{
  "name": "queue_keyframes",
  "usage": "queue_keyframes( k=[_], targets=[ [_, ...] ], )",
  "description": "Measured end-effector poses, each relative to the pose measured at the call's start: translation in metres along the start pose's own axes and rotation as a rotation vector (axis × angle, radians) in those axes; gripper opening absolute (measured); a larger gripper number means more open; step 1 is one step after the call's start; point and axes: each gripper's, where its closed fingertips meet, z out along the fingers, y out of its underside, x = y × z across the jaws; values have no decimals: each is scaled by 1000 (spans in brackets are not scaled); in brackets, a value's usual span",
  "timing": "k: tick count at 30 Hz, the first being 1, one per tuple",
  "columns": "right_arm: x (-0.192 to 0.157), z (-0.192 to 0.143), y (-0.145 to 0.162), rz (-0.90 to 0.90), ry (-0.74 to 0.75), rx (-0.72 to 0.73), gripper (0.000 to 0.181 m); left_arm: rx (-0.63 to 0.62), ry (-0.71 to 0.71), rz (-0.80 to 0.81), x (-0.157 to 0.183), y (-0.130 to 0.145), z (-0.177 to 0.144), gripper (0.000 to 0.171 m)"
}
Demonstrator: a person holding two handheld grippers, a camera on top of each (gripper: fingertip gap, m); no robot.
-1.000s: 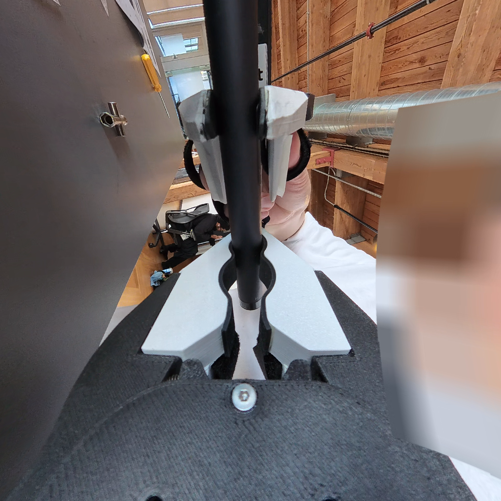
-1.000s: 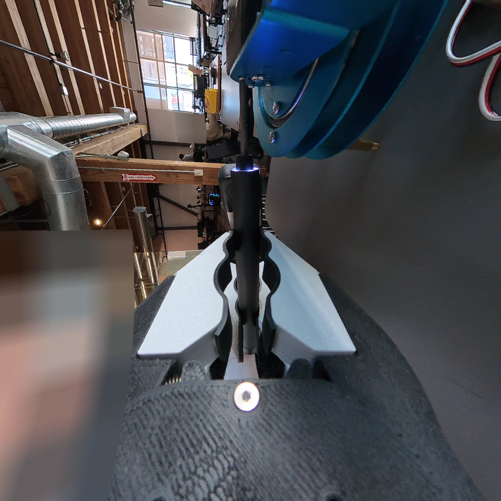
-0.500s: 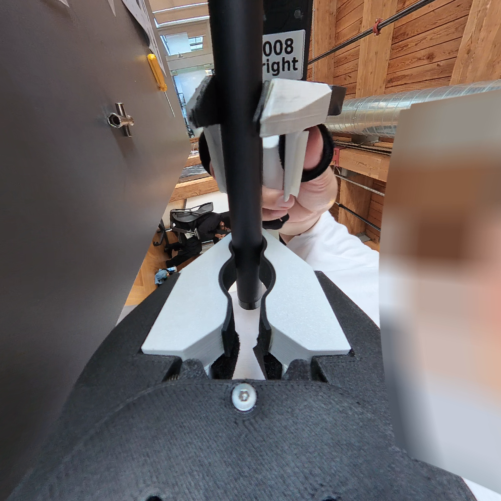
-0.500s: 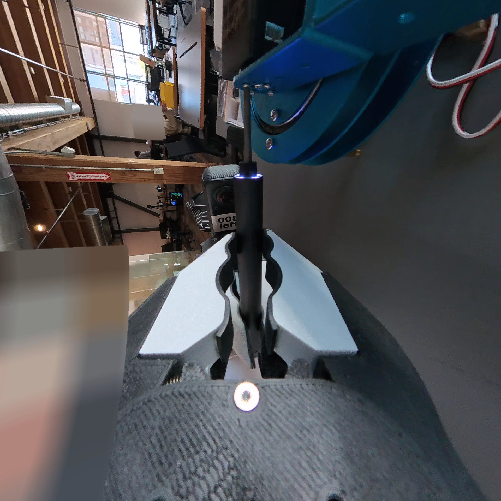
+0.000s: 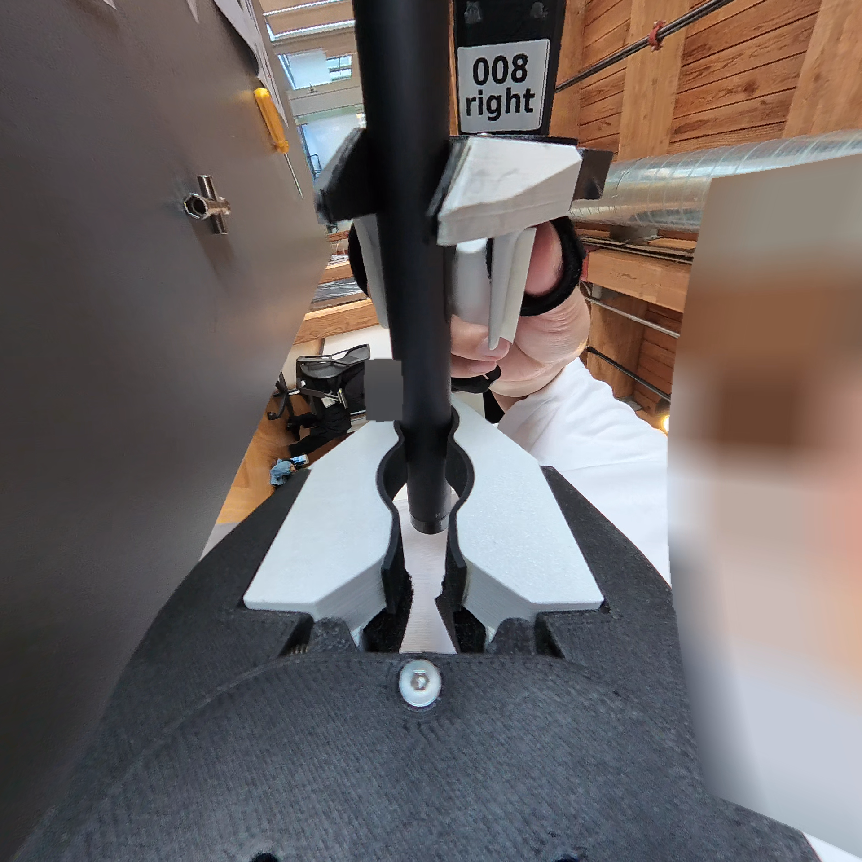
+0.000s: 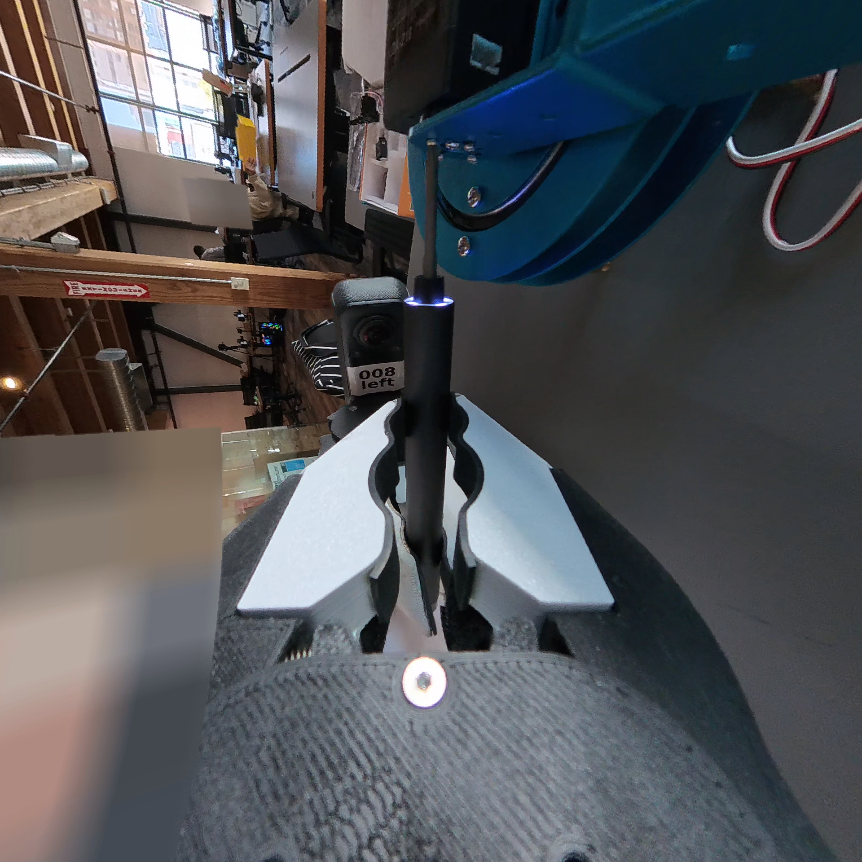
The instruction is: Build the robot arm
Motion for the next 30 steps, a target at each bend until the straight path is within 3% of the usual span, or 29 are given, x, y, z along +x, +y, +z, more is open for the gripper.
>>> queue_keyframes(
  k=[30],
  targets=[
    [-3,3,-3,45,-98,18,18,12,-13,-2,-3,-1,-3,8]
  ],
)
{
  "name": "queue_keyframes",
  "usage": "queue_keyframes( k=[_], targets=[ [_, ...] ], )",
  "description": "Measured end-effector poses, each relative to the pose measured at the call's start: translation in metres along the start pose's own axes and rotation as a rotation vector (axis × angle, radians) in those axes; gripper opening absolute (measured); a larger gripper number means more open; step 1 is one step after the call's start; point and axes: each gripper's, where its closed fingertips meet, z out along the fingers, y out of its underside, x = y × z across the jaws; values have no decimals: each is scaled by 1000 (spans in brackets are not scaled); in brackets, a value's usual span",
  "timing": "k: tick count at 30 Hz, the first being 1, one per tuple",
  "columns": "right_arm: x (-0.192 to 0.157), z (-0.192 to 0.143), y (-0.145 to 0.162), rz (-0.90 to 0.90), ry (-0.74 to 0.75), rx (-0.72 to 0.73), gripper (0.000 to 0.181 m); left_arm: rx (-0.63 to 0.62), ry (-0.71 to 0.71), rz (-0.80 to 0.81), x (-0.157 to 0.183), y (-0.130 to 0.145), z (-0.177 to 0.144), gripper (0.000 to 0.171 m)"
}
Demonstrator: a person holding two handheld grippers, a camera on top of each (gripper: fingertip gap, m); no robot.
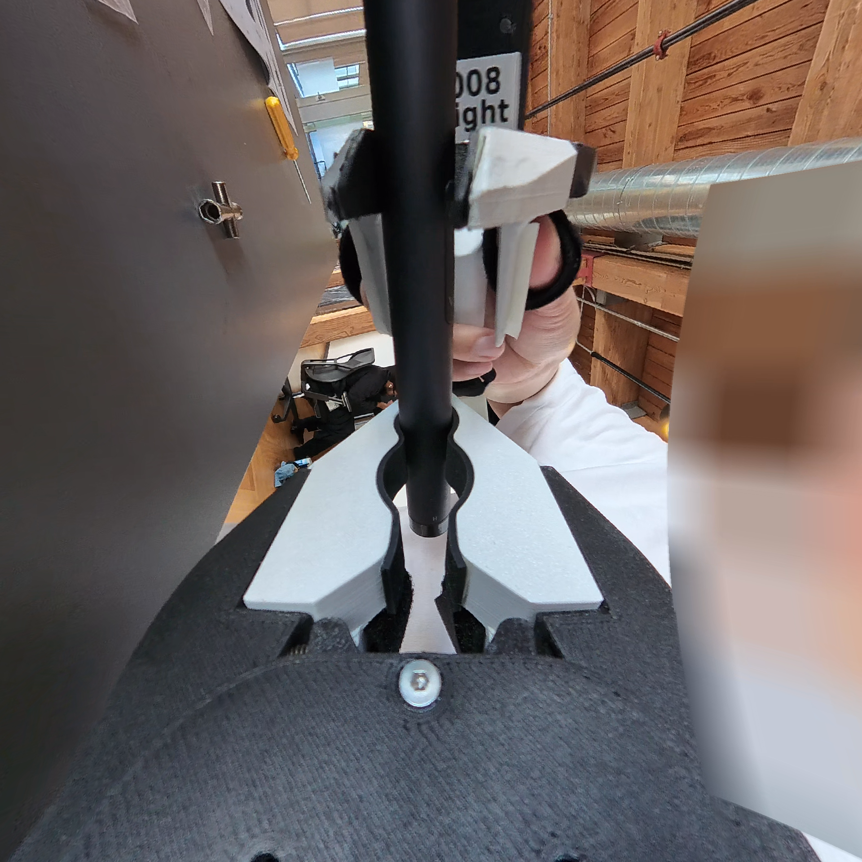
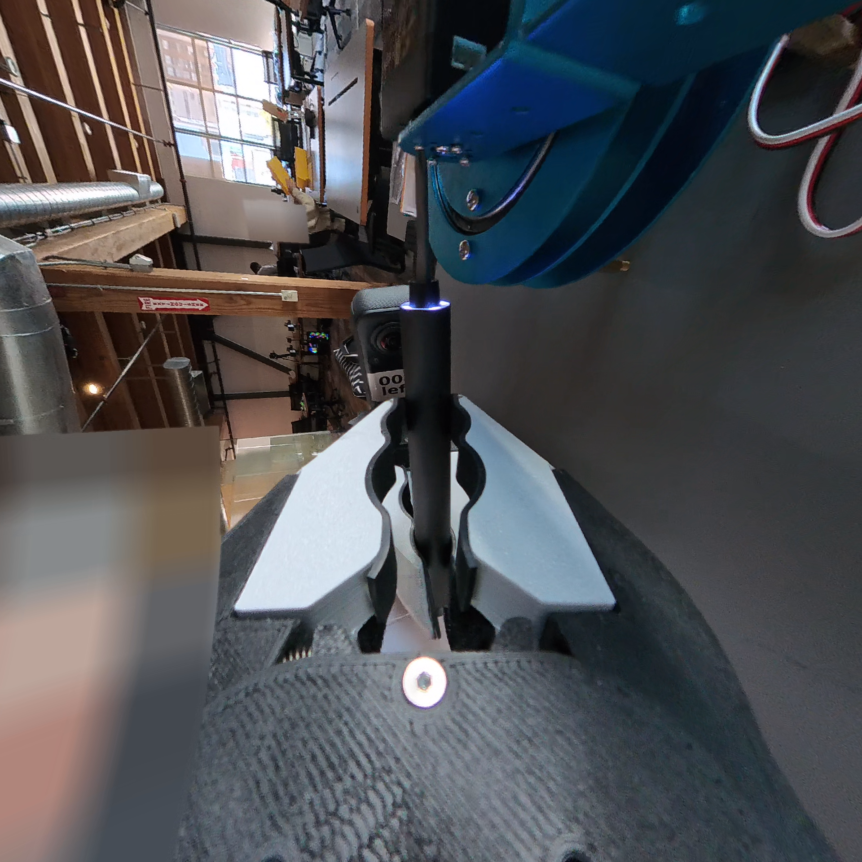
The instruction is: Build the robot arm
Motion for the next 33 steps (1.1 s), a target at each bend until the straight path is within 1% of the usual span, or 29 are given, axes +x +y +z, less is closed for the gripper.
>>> queue_keyframes(
  k=[4,10,16,20,23,28,33],
  targets=[
    [2,1,1,-42,81,-19,18,1,-4,2,-1,0,0,8],
    [6,1,2,-59,189,-19,16,-5,-20,10,-2,0,2,8],
    [7,0,2,-85,218,-24,15,-3,15,-5,1,0,3,8],
    [5,1,2,-89,168,-14,16,-12,3,3,1,0,3,8],
    [1,1,3,-79,122,-2,17,-27,32,-18,6,3,2,8],
    [-7,2,10,-102,32,18,16,-60,-24,24,5,11,3,8],
    [3,2,12,-95,-28,39,17,-52,-33,-16,-5,13,3,8]
  ],
)
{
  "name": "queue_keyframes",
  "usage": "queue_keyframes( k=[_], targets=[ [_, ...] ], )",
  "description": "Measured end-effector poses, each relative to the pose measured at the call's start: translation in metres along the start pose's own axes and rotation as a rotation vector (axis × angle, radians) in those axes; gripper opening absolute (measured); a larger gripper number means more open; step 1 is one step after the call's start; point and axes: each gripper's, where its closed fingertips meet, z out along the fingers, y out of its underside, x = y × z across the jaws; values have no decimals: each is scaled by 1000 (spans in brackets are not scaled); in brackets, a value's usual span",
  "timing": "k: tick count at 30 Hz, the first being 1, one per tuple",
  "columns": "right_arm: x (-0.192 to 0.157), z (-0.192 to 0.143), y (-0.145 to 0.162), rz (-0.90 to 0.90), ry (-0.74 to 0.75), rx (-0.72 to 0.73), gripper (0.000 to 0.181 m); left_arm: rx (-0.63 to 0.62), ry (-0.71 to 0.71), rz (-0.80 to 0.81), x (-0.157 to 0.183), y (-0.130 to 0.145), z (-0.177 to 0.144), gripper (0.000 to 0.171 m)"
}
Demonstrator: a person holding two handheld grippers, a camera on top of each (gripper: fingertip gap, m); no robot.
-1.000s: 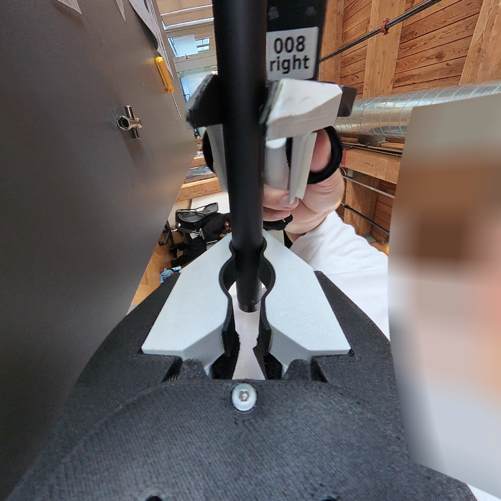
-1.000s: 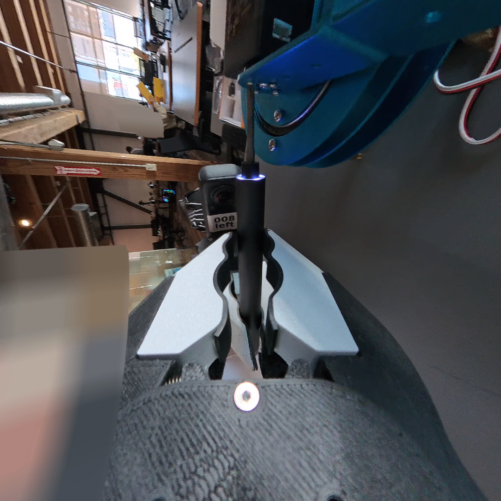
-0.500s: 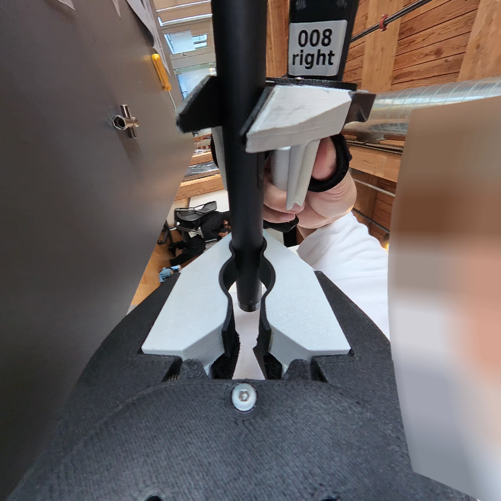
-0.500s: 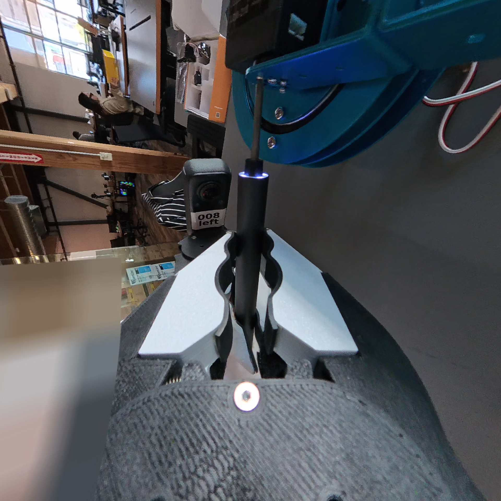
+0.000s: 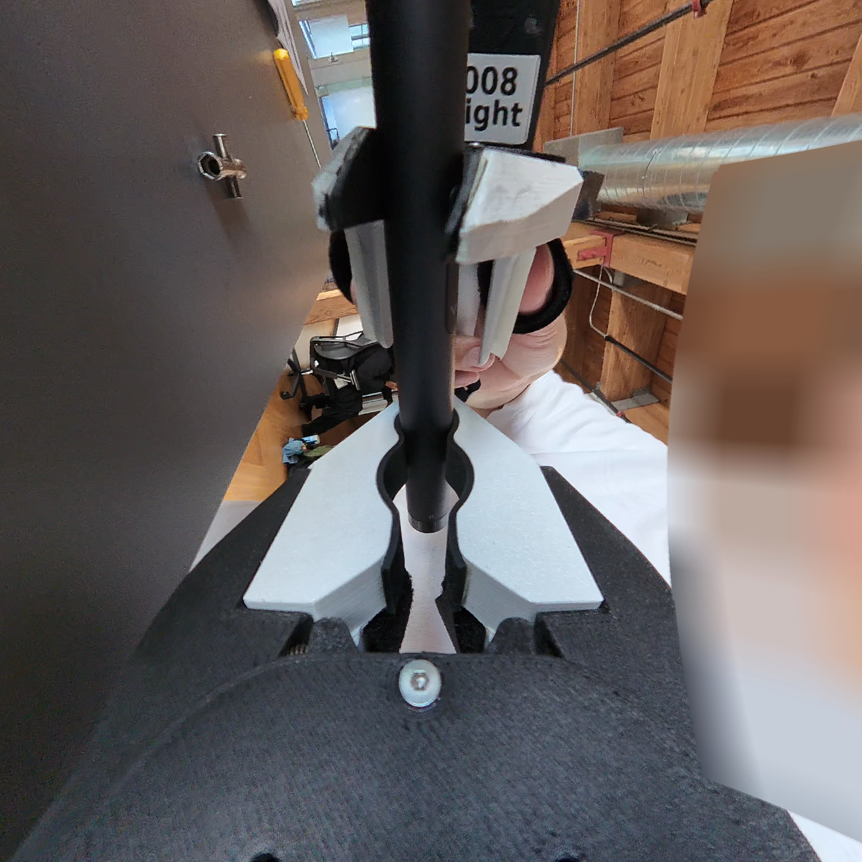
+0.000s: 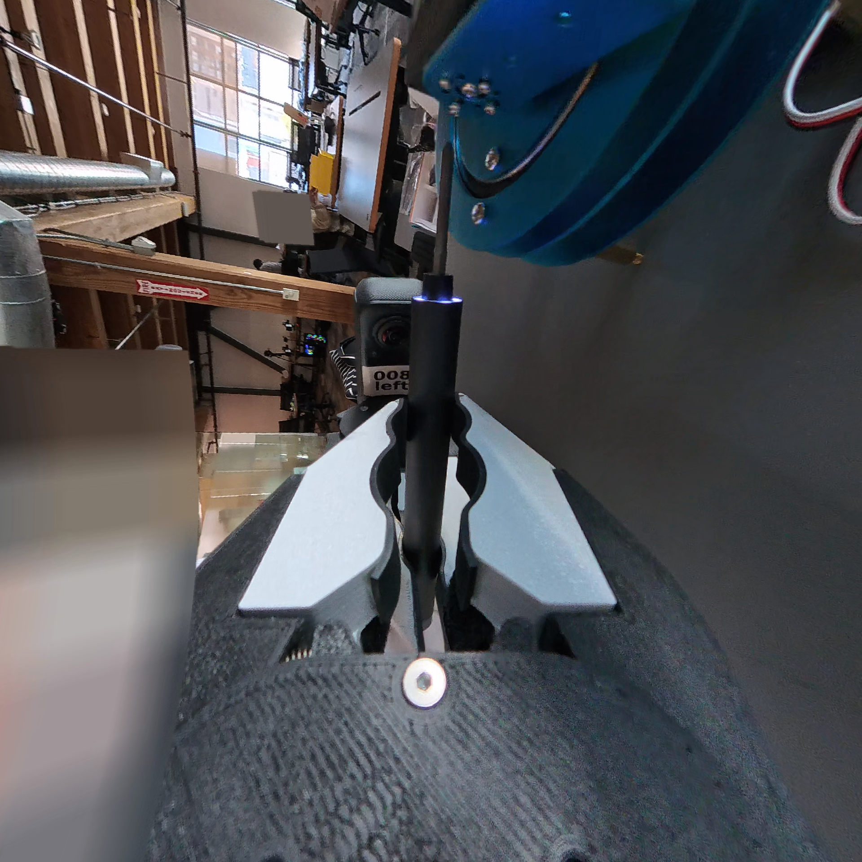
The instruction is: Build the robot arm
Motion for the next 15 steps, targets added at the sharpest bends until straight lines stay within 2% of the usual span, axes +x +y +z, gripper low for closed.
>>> queue_keyframes(
  k=[15],
  targets=[
    [10,2,-5,12,-54,27,17,30,-19,-16,-9,-7,-1,8]
  ],
)
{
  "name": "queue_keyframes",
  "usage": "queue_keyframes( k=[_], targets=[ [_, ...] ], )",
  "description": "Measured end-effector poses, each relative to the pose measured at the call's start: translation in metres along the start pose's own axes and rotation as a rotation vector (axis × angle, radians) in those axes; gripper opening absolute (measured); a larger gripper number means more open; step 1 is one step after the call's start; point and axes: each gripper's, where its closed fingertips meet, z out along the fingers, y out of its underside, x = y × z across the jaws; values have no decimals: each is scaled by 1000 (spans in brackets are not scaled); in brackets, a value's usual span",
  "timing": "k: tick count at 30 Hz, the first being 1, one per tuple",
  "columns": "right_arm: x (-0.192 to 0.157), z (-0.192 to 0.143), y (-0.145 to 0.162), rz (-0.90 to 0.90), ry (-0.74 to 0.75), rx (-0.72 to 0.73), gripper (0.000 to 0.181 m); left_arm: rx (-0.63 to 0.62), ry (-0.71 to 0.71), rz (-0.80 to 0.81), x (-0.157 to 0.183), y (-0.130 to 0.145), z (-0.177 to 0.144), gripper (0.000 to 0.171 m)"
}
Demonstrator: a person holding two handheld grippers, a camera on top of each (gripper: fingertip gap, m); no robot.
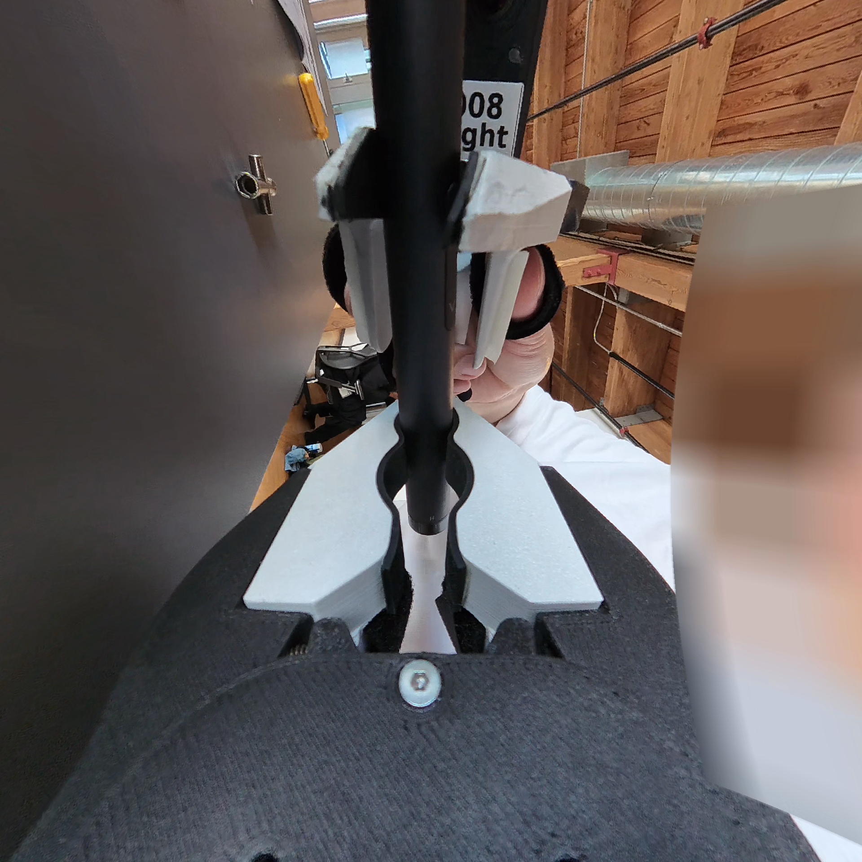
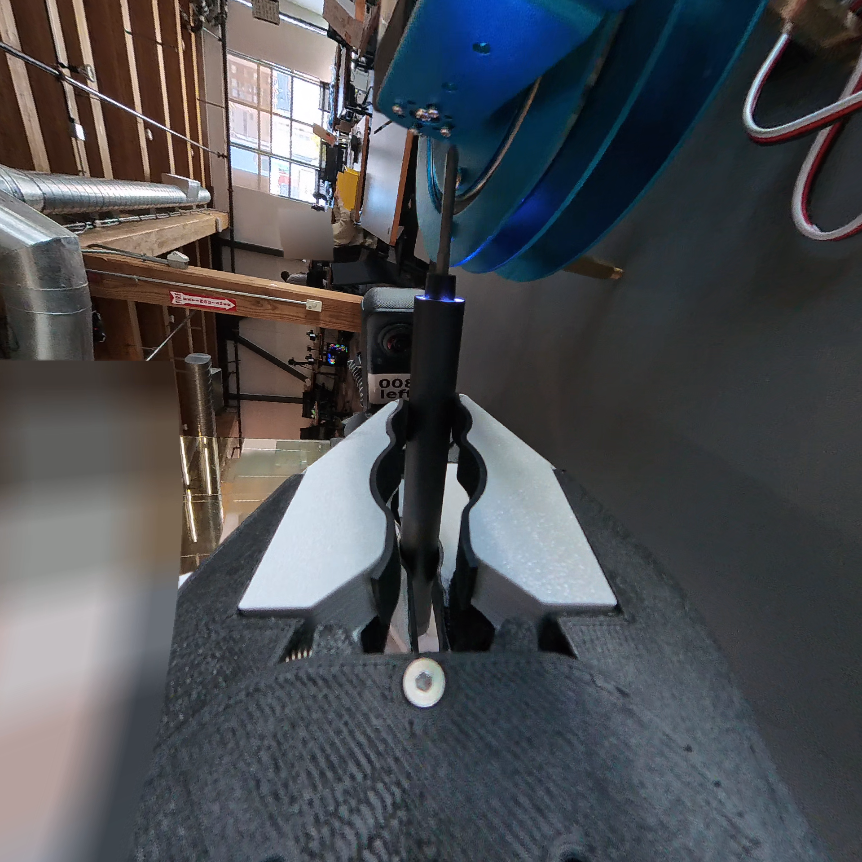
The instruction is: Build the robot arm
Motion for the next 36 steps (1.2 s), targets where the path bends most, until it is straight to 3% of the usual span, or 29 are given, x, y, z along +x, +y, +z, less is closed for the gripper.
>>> queue_keyframes(
  k=[36],
  targets=[
    [-3,-2,-3,14,-21,11,17,10,14,8,3,-3,2,8]
  ],
)
